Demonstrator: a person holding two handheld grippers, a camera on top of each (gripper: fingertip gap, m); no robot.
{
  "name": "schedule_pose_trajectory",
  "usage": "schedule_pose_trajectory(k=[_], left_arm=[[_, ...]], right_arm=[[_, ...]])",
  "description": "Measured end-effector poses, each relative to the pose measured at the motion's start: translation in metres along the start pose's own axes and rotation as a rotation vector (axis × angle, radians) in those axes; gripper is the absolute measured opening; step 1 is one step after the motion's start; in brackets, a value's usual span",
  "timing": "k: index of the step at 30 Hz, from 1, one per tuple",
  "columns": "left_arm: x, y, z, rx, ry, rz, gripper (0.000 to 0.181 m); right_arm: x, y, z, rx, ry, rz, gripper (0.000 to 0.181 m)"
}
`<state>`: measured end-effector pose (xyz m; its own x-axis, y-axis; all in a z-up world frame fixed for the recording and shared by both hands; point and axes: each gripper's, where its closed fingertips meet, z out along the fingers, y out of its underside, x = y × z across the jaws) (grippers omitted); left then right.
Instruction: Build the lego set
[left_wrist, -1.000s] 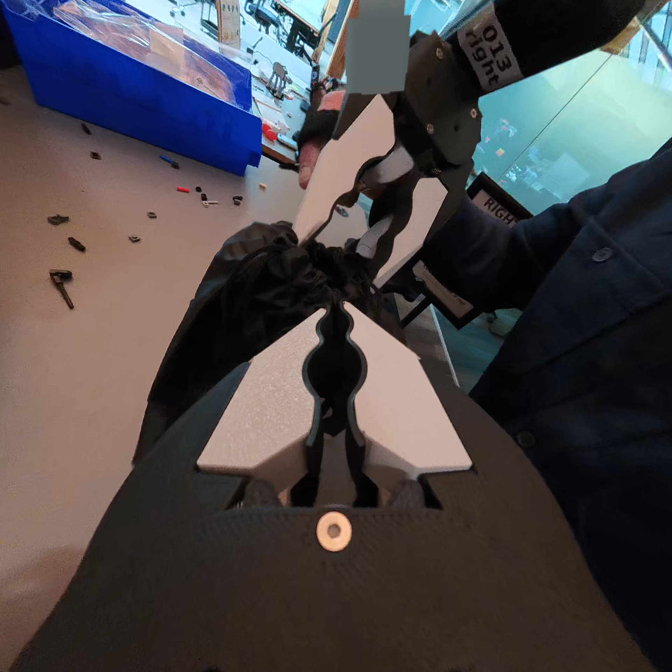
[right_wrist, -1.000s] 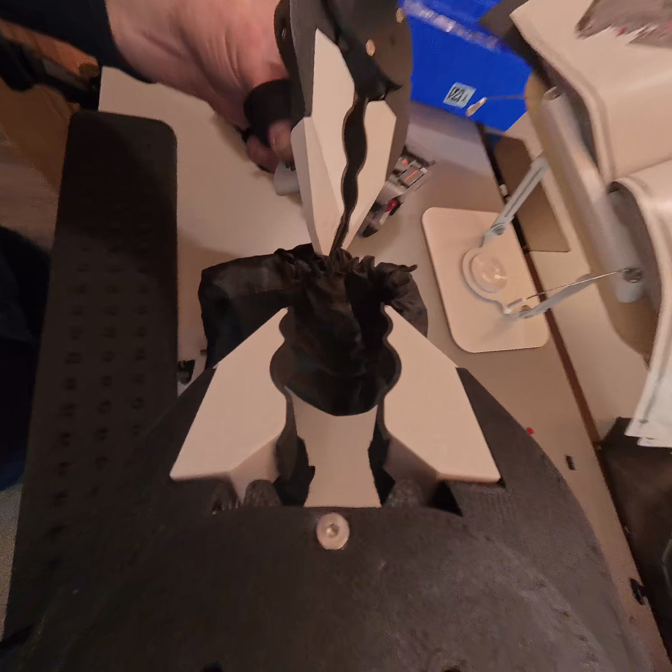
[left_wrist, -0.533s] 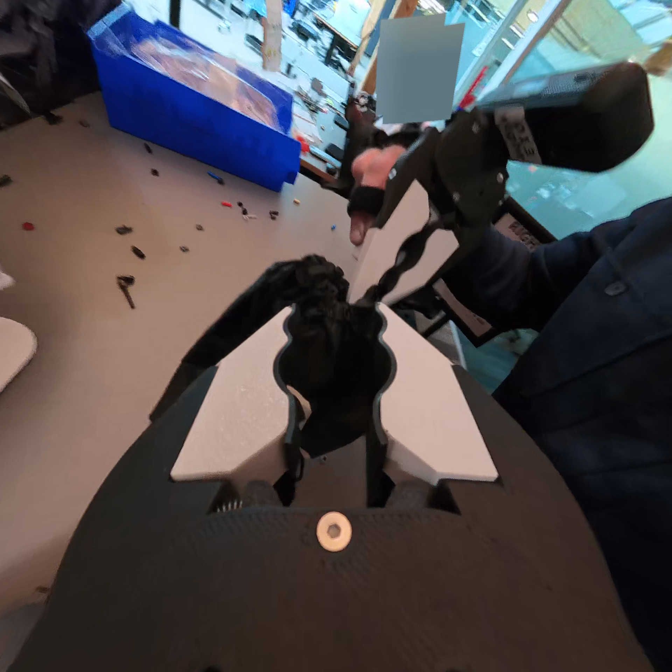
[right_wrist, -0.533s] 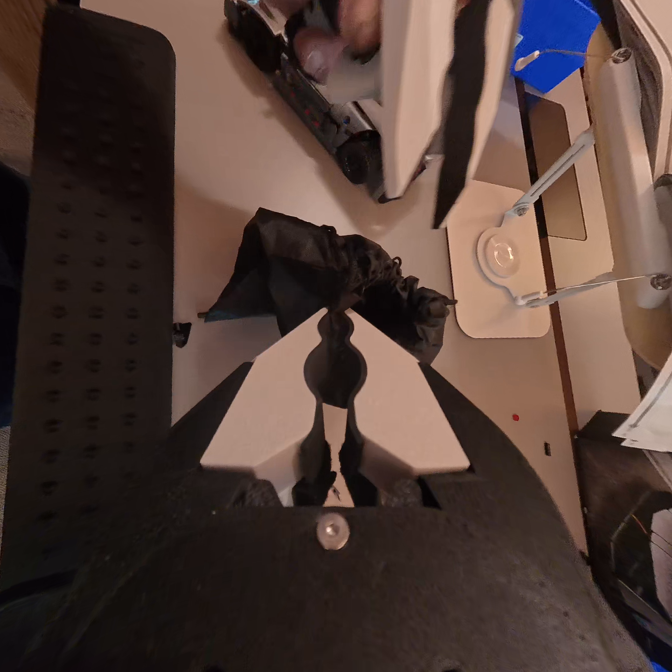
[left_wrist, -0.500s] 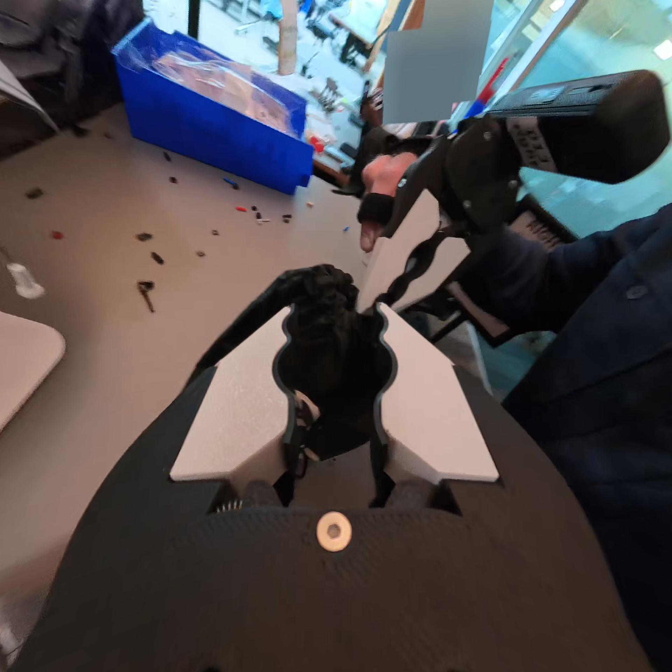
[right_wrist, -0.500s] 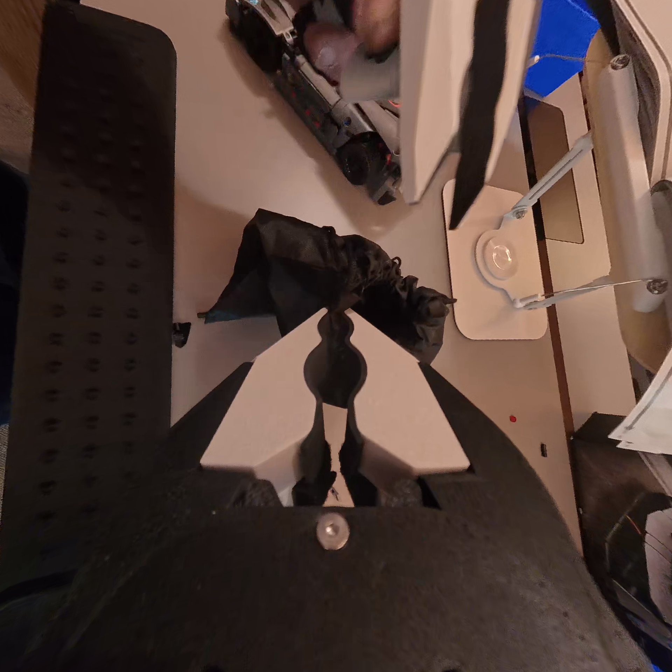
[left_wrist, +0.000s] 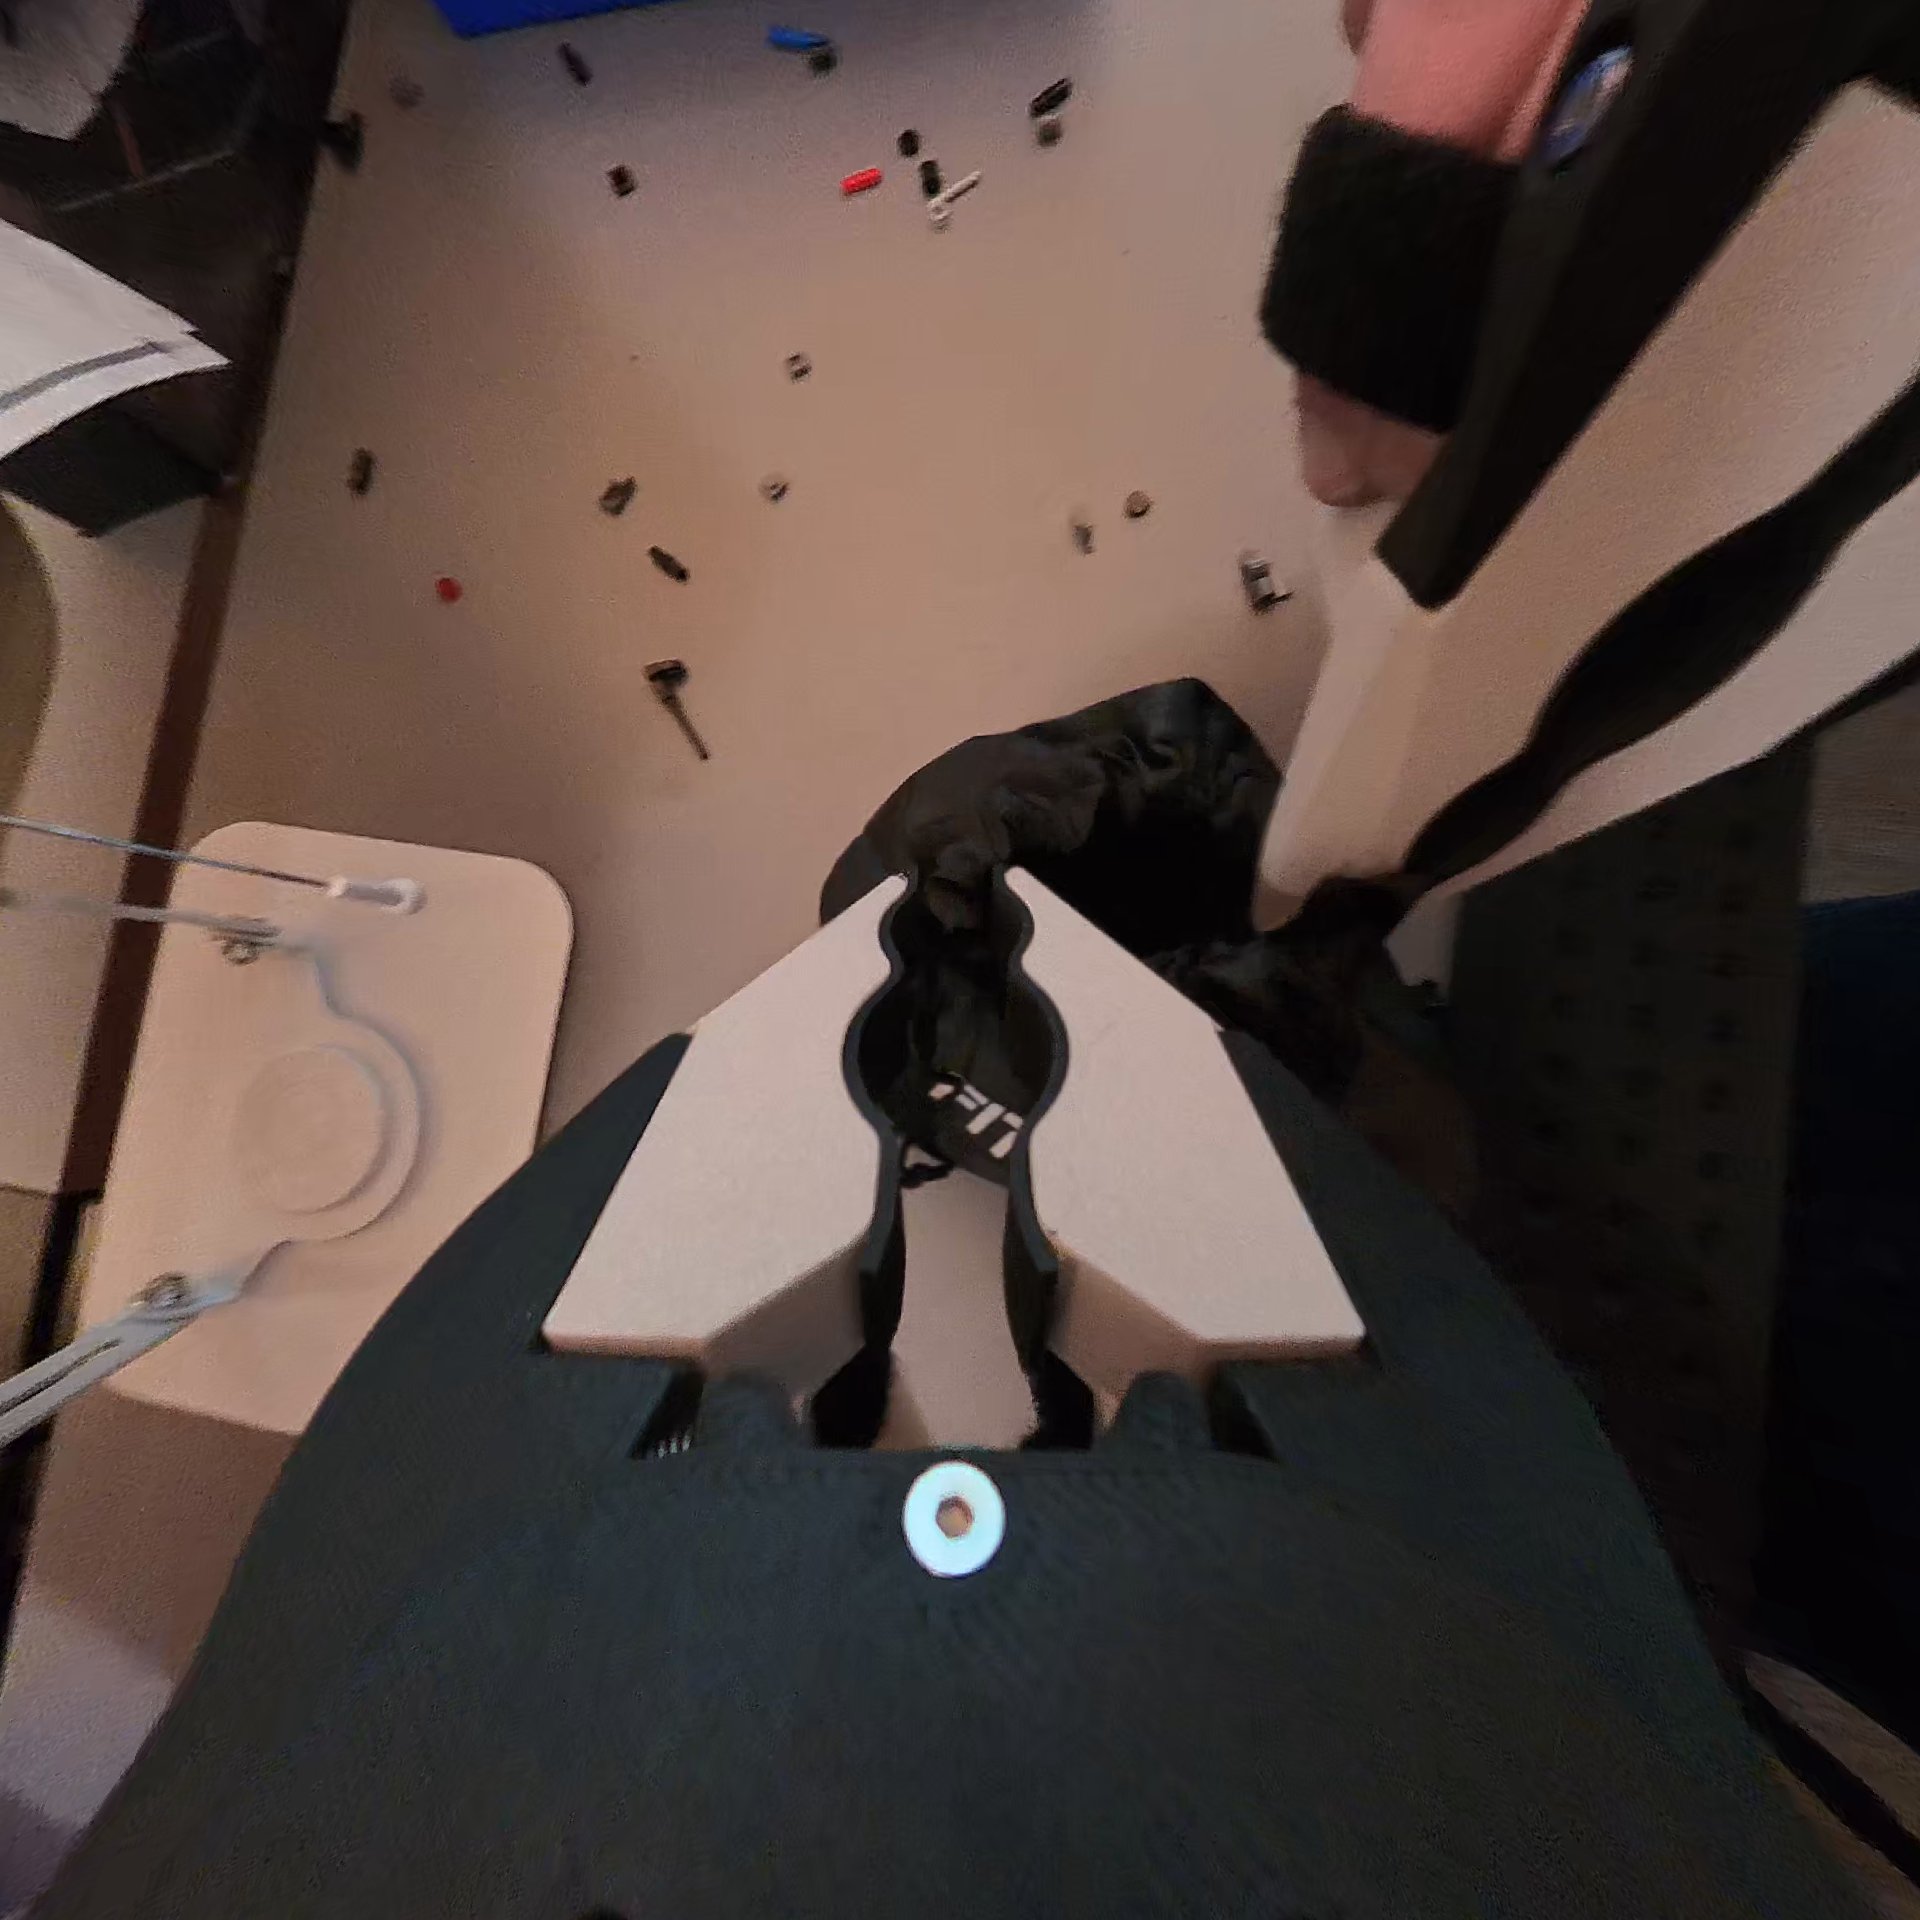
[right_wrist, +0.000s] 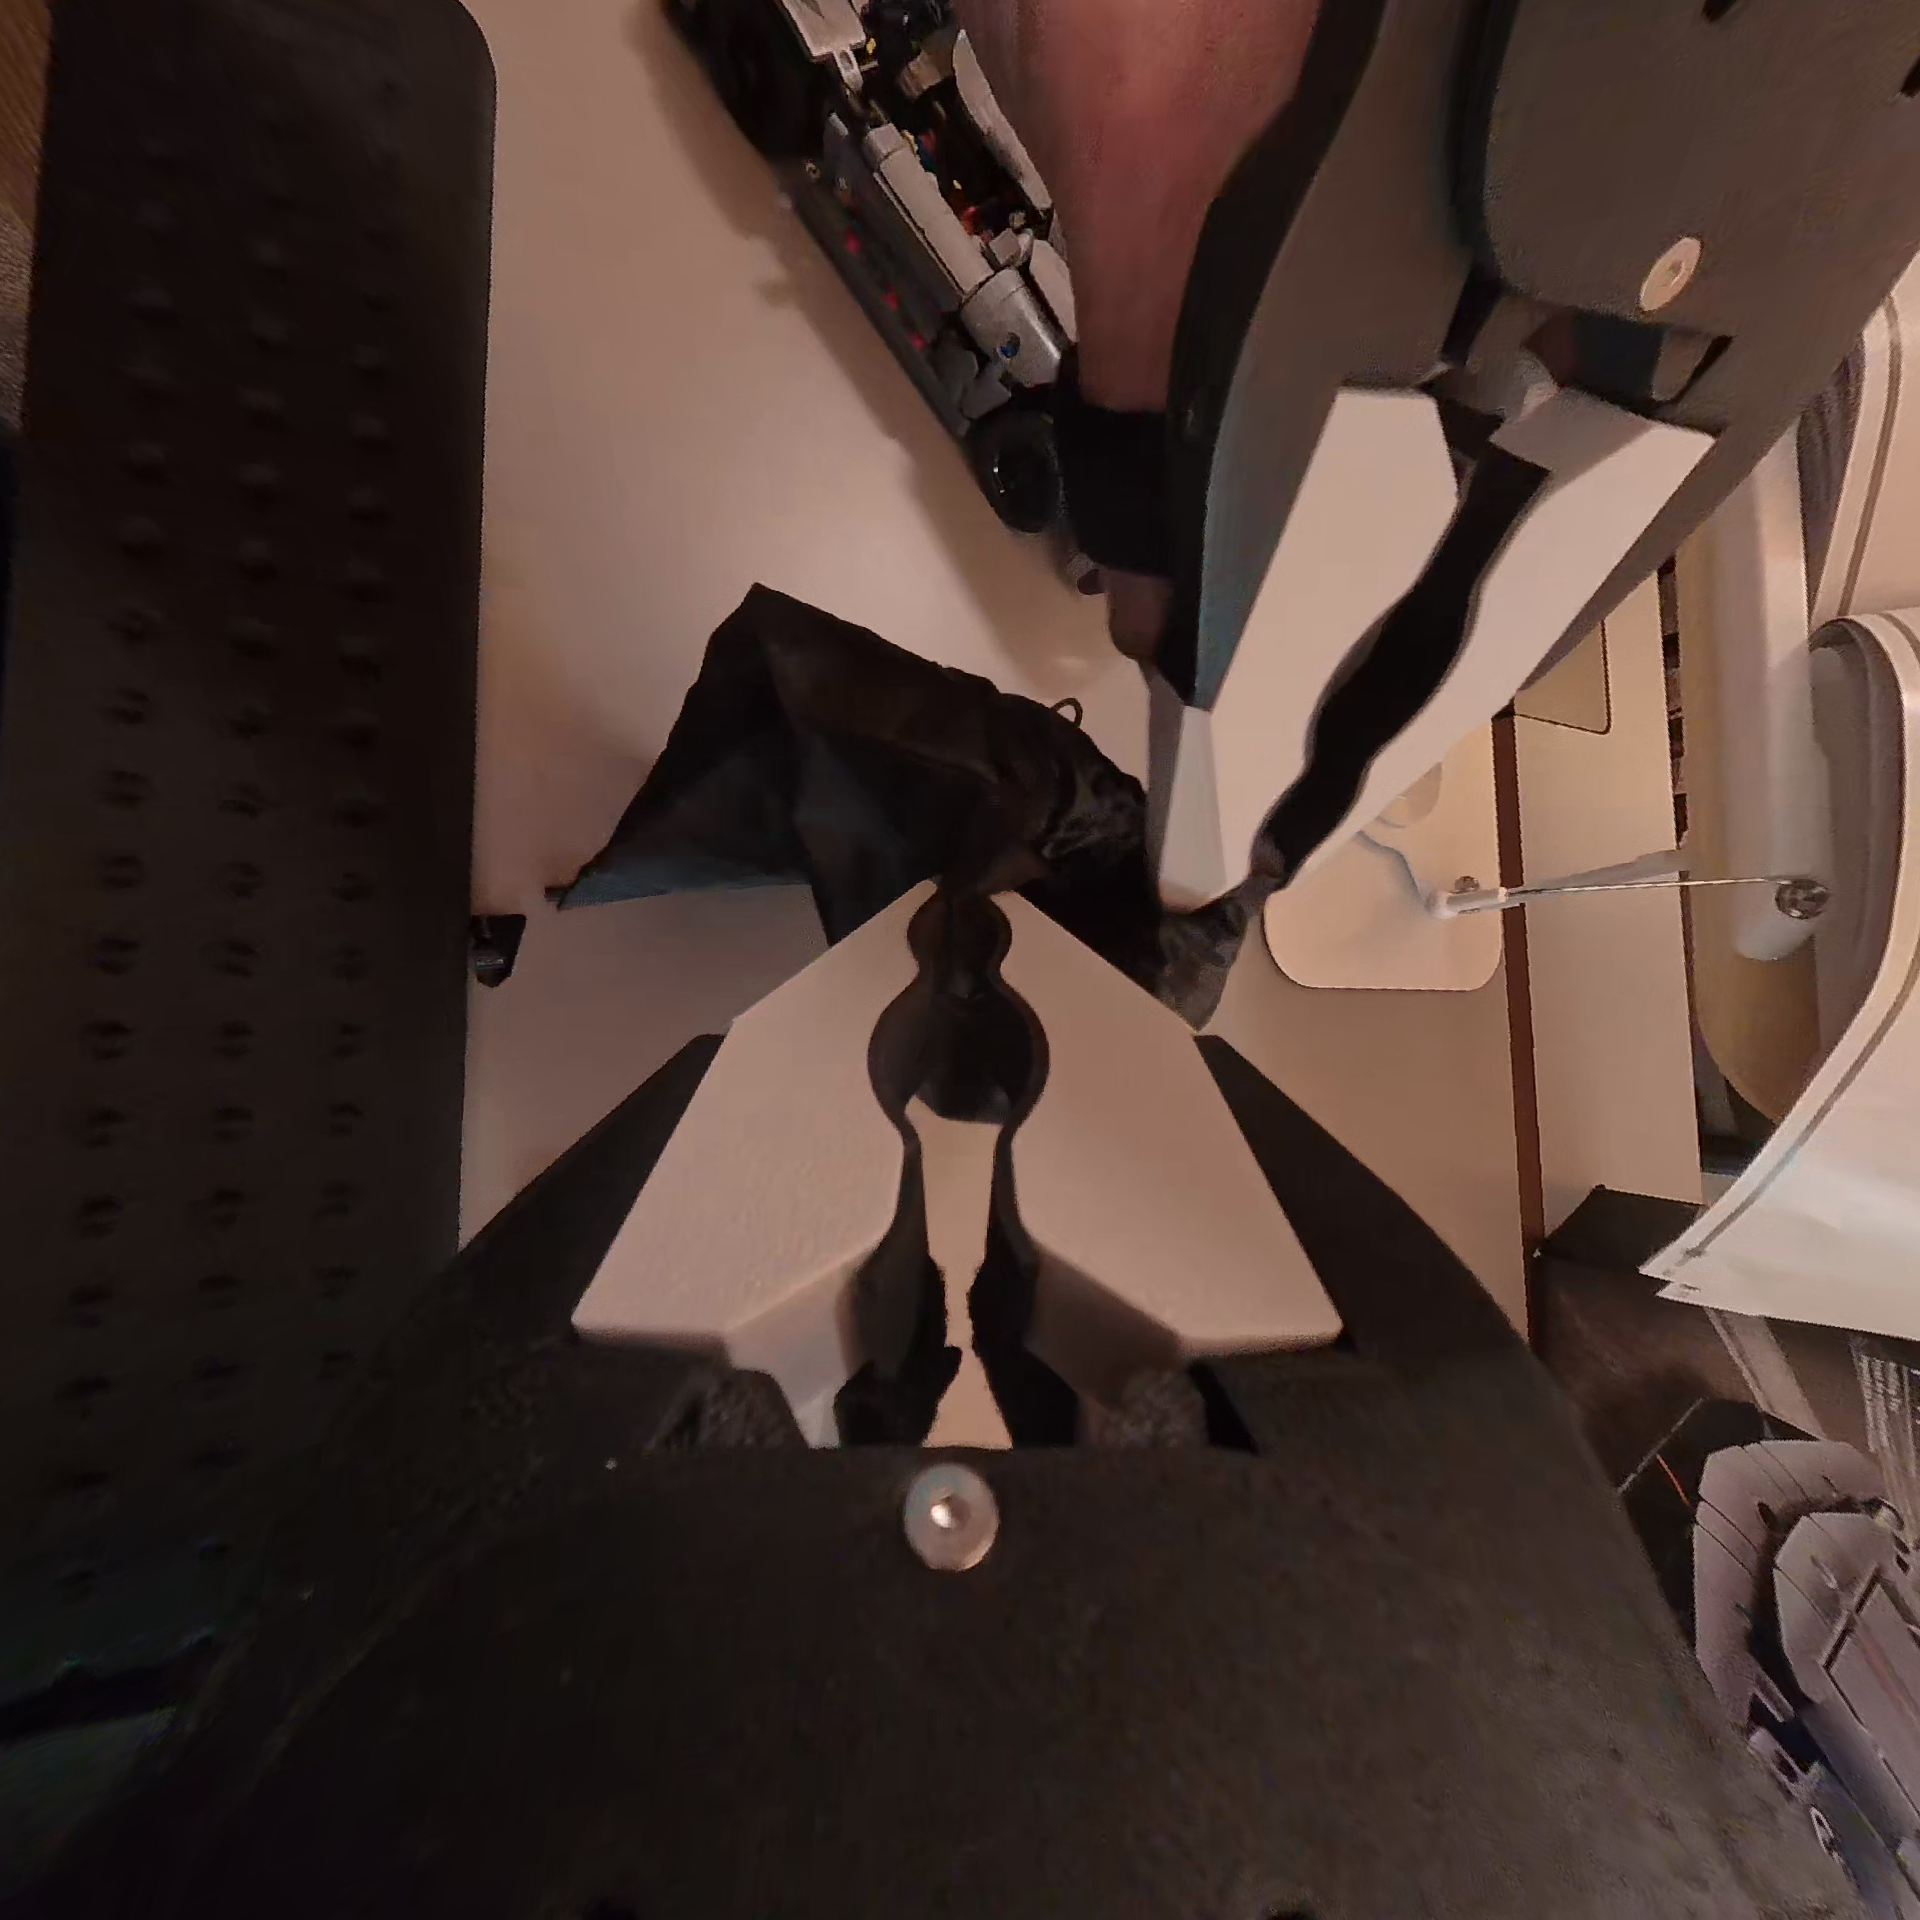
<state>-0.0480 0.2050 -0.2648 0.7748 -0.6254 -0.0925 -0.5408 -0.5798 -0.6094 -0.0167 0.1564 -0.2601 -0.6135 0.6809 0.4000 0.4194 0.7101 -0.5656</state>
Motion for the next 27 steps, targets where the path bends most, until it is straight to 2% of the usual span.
schedule_pose_trajectory(k=[4,6,9,12,15,17,19,25,27], left_arm=[[-0.02,0.004,-0.001,-0.025,-0.116,0.036,0.004],[-0.042,0.011,-0.009,-0.057,-0.239,0.057,0.003],[-0.065,0.012,-0.025,-0.001,-0.292,-0.005,0.002],[-0.07,0.011,-0.027,0.017,-0.293,-0.026,0.0],[-0.063,0.006,-0.025,0.042,-0.299,0.018,0.0],[-0.056,-0.004,-0.03,0.111,-0.261,0.006,0.001],[-0.056,-0.009,-0.036,0.148,-0.27,0.034,0.0],[-0.05,-0.023,-0.053,0.274,-0.259,0.064,0.0],[-0.048,-0.026,-0.055,0.295,-0.254,0.074,0.0]], right_arm=[[-0.002,0.002,-0.002,-0.034,0.017,0.0,0.0],[-0.013,-0.004,-0.007,-0.002,-0.038,0.033,0.0],[-0.026,-0.011,-0.017,0.032,-0.069,0.026,0.0],[-0.025,-0.002,-0.02,-0.028,-0.041,0.014,0.0],[-0.023,-0.015,-0.021,0.082,-0.062,0.093,0.0],[-0.024,-0.017,-0.023,0.112,-0.067,0.102,0.001],[-0.025,-0.024,-0.03,0.179,-0.094,0.135,0.008],[-0.012,-0.039,-0.075,0.456,-0.174,0.317,0.032],[0.004,-0.033,-0.088,0.524,-0.155,0.4,0.033]])
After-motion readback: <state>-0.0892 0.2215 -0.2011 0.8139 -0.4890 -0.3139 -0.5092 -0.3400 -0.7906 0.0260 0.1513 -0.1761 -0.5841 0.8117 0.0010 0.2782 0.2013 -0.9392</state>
